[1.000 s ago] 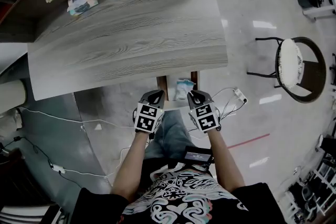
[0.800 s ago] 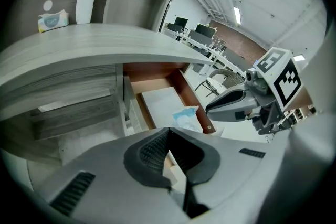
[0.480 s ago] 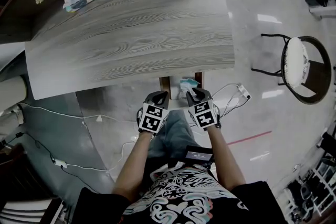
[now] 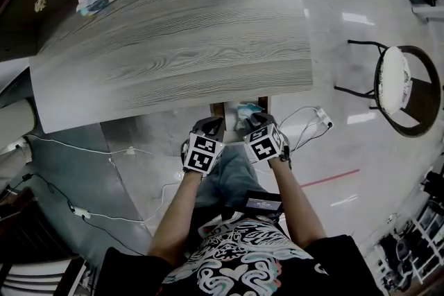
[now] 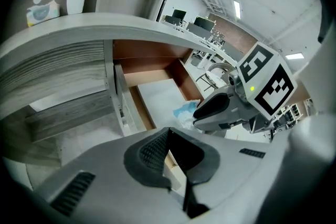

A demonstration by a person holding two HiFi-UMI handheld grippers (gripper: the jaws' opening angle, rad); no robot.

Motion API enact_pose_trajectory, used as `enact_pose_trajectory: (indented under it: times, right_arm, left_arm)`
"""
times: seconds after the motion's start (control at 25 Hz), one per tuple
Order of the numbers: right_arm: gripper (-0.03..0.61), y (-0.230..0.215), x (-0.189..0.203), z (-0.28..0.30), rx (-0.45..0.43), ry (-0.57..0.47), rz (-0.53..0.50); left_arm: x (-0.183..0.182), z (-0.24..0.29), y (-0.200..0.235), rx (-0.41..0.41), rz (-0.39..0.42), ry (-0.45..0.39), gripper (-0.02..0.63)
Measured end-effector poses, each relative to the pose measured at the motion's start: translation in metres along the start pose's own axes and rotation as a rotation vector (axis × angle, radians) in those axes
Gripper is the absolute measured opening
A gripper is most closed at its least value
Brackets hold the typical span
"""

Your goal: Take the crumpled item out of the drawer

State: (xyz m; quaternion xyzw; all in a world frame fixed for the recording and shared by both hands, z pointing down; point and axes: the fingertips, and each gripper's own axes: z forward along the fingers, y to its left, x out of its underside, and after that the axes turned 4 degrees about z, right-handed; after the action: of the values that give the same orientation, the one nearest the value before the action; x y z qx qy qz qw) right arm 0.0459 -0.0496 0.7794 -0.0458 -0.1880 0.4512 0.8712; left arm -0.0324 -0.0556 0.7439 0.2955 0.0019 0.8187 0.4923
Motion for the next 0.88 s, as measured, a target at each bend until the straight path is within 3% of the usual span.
enact_pose_trajectory:
  times: [0.2, 0.36, 0.88]
  right_arm:
    - [0.083, -0.001, 0.000, 0.005, 0.016, 0.014, -0.019]
    - [0.008, 0.008, 0.000, 0.006, -0.041, 0.031, -0.047]
    - [0.006, 0.006, -0.003, -0.006, -0.054, -0.001, -0.017]
  left_arm:
    - [-0.001, 0.000, 0.002, 0.002, -0.012, 0.004, 0.000]
    - [-0.001, -0.001, 0.003, 0.005, -0.014, 0.004, 0.000]
    - [0.003, -0.004, 0.007, 0.003, -0.032, 0.013, 0.000]
